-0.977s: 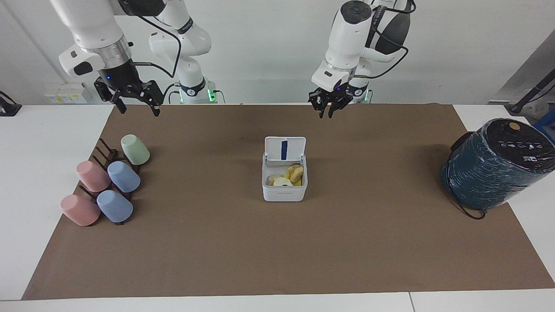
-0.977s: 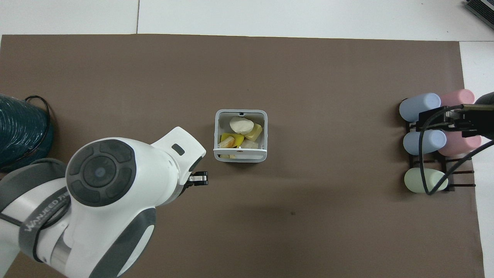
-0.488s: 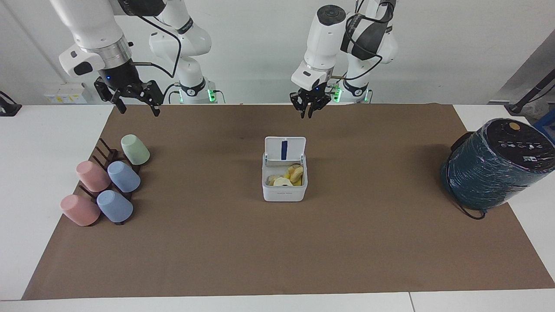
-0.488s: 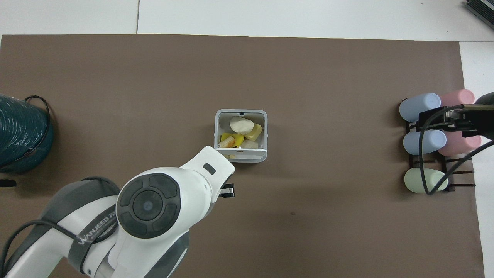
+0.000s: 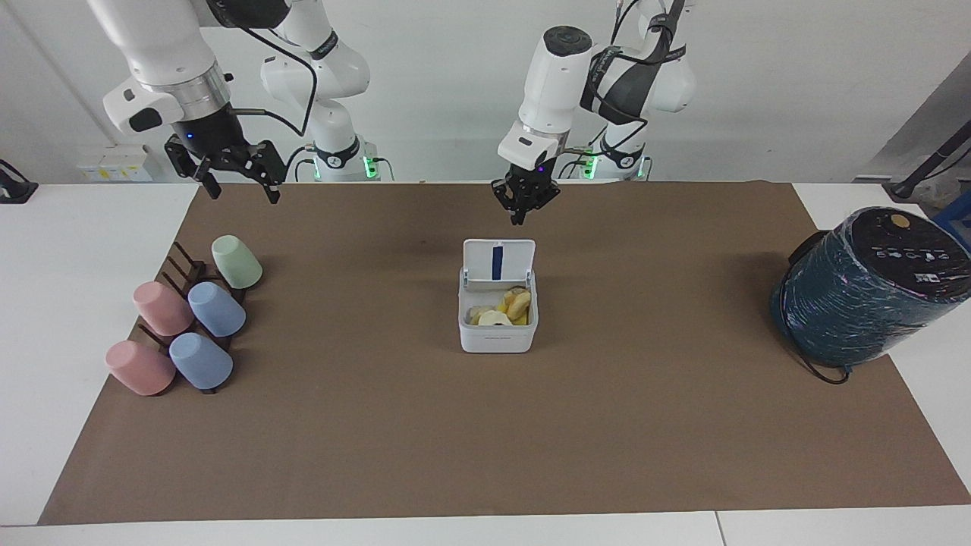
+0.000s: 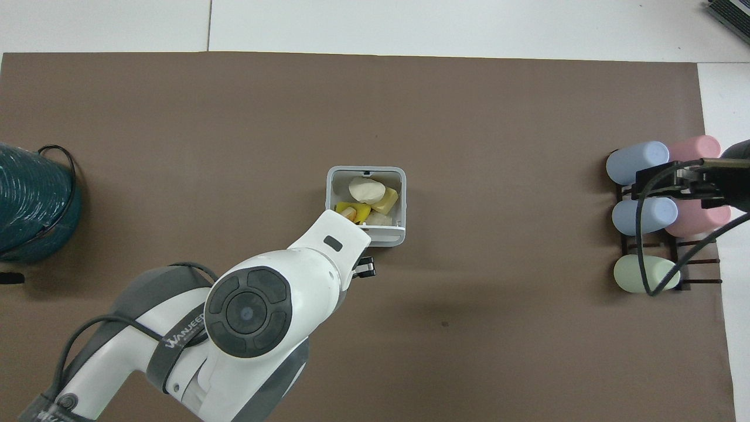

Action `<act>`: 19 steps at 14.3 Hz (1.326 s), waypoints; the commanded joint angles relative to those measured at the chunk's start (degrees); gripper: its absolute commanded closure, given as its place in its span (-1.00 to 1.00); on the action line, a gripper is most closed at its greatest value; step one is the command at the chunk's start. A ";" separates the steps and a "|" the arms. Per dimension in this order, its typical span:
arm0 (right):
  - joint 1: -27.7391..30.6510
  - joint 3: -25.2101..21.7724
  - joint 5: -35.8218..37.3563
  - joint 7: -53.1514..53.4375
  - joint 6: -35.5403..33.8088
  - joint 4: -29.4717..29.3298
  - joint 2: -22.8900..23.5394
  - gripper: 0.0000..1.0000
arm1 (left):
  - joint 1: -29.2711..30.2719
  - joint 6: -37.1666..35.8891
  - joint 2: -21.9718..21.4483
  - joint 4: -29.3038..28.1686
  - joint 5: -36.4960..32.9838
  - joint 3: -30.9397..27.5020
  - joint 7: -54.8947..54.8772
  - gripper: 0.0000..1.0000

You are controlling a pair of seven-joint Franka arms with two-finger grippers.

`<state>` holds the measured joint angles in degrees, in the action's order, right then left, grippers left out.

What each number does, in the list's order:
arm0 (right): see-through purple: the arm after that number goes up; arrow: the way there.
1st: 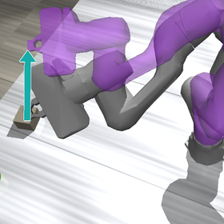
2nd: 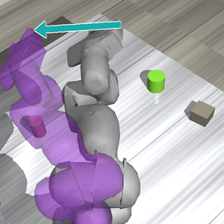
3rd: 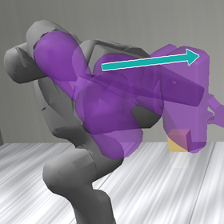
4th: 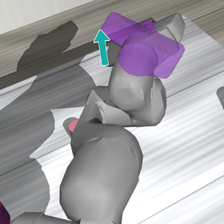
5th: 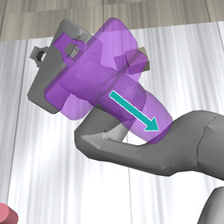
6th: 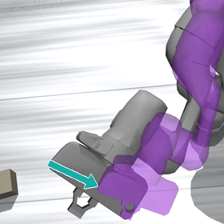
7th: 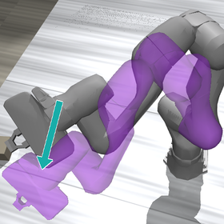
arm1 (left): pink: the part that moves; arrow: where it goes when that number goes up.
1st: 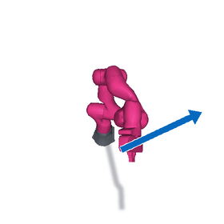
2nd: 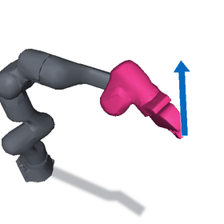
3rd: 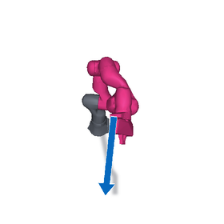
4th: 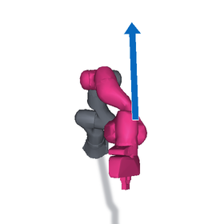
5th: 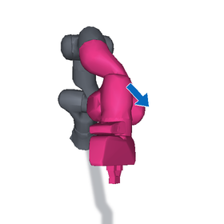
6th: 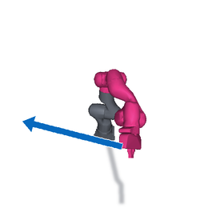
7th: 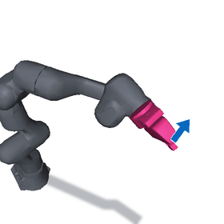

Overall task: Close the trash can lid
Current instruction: 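Push the bin lid down with the left gripper over the opening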

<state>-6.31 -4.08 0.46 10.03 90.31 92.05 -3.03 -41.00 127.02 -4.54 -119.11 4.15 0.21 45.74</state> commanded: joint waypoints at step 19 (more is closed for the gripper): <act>0.69 0.30 -1.25 0.60 0.83 1.46 -1.19 -1.00 | 3.38 24.68 11.31 4.41 5.17 -0.91 8.14 0.96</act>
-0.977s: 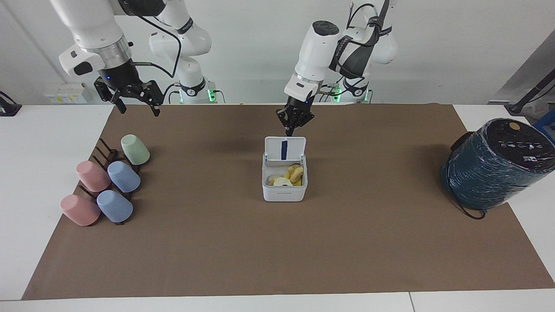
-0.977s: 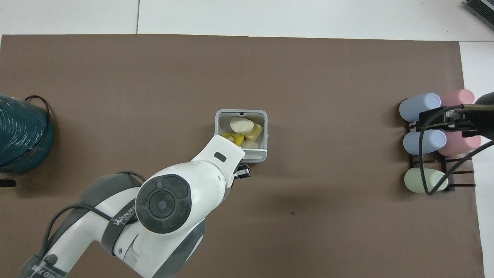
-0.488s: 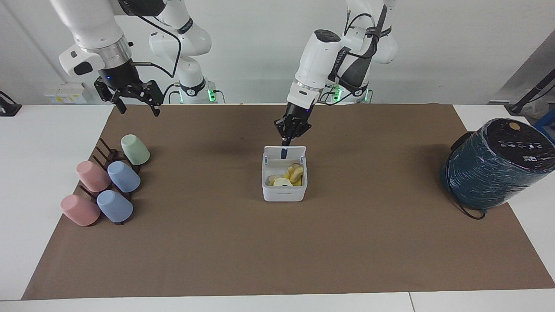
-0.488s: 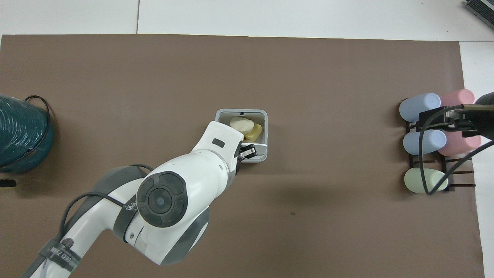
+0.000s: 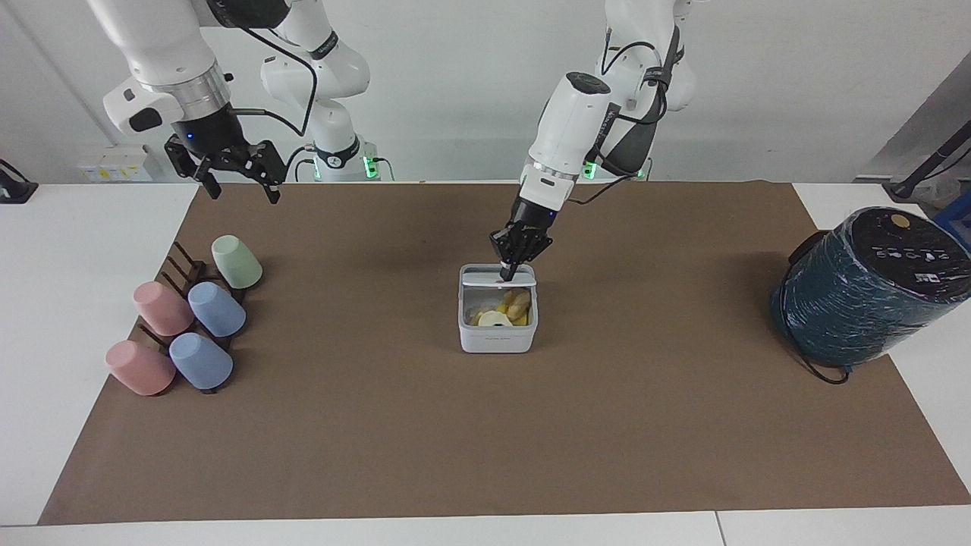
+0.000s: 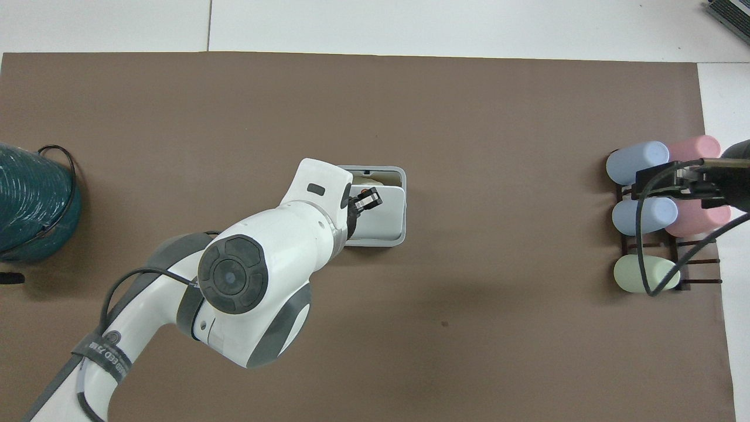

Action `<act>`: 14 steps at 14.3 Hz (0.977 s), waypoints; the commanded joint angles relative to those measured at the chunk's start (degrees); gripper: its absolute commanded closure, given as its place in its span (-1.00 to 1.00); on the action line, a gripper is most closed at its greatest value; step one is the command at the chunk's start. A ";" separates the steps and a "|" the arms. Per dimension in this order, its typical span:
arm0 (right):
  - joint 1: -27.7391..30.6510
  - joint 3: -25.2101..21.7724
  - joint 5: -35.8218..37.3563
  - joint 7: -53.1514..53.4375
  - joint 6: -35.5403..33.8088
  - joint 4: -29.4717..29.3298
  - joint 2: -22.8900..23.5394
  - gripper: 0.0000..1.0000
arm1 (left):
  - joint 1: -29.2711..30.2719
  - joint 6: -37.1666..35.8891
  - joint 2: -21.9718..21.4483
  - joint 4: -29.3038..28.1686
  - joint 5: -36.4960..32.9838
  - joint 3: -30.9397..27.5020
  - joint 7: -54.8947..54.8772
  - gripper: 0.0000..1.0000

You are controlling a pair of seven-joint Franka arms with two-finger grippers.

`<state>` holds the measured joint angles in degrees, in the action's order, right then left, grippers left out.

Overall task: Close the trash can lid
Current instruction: 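Press the lid shut with the left gripper on the bin top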

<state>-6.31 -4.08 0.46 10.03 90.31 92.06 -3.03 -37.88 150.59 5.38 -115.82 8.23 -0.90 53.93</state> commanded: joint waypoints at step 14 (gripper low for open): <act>0.69 0.30 -1.16 0.60 0.83 1.46 -1.19 -1.00 | 1.84 4.44 9.29 5.60 1.70 0.20 -0.05 0.97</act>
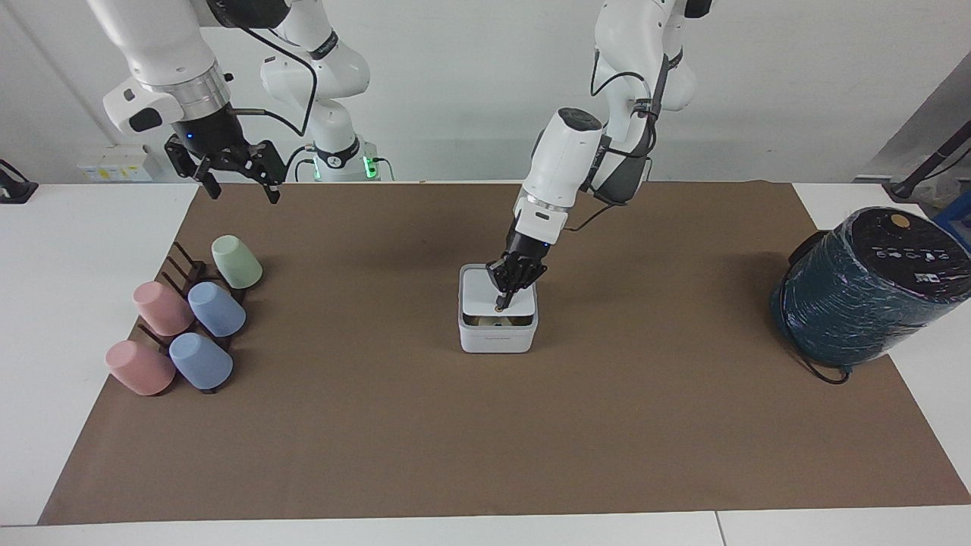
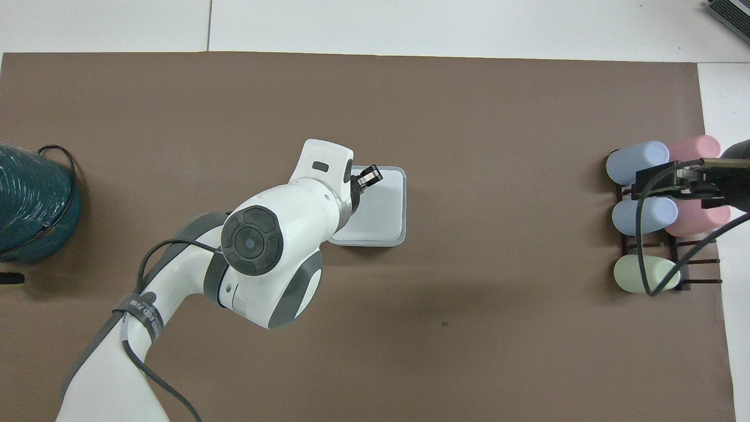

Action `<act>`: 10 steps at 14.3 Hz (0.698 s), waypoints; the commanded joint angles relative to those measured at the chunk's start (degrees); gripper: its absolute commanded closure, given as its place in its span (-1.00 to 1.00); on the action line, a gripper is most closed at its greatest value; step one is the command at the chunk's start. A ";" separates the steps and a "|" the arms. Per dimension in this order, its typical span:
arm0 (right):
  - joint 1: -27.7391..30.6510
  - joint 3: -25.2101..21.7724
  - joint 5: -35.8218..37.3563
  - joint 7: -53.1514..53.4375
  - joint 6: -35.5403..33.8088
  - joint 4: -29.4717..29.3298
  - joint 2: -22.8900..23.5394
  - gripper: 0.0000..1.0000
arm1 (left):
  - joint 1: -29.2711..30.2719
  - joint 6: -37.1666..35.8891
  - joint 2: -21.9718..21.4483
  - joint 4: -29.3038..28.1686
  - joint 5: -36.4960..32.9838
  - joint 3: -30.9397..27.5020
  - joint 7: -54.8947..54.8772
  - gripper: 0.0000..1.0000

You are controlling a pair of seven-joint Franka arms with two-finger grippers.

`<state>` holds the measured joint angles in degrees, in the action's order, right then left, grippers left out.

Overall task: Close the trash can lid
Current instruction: 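Press the lid shut with the left gripper on the bin top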

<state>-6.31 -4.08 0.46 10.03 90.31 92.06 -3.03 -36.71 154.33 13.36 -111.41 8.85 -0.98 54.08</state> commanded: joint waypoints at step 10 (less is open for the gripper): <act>0.69 0.30 -1.25 0.60 0.83 1.46 -1.19 -1.00 | 0.59 3.08 5.01 1.37 0.99 0.28 -0.64 0.97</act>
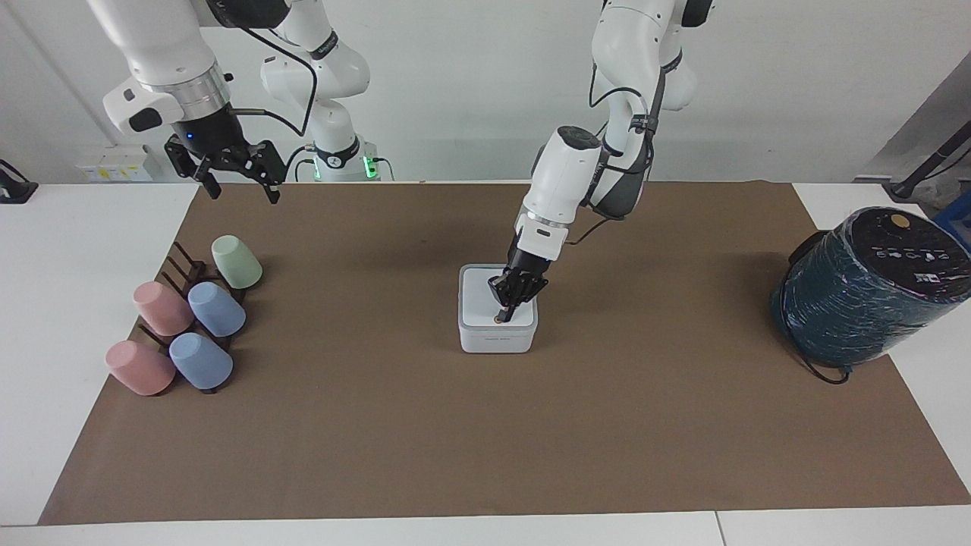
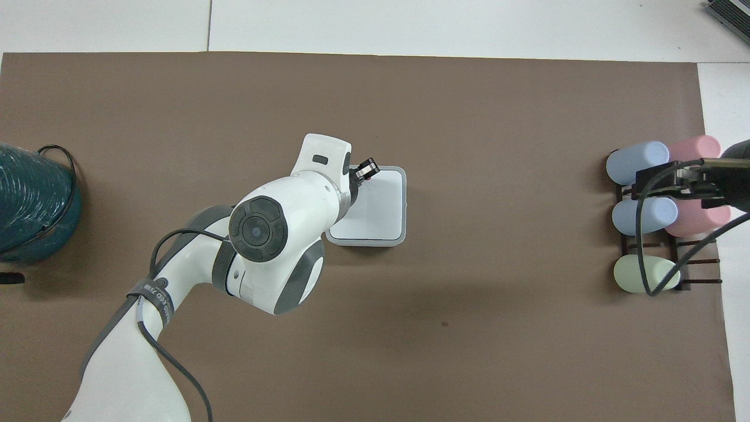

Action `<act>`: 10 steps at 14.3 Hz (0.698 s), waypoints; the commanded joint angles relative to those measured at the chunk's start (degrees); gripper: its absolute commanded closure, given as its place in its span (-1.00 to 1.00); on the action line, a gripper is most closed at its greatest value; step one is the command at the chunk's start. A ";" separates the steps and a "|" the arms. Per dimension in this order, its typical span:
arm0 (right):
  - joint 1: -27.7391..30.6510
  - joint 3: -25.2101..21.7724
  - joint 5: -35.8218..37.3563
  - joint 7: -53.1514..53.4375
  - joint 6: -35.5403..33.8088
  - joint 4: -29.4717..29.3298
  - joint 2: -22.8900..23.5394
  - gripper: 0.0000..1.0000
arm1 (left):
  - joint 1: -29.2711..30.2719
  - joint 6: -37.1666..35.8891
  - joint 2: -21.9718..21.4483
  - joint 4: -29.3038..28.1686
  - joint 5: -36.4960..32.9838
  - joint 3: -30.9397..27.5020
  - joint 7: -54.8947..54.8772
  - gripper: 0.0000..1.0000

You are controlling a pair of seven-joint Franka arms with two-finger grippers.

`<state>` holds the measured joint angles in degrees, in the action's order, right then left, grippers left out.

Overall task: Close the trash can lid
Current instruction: 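Press the lid shut with the left gripper on the bin top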

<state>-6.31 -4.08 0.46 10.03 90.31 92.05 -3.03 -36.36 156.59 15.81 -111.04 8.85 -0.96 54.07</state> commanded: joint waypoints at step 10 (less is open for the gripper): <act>0.69 0.30 -1.25 0.60 0.83 1.46 -1.19 -1.00 | 1.99 -14.25 2.74 10.29 0.46 -0.09 -0.72 0.96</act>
<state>-6.31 -4.08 0.46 10.03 90.31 92.06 -3.03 -36.02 149.64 17.05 -106.60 8.85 -1.11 54.05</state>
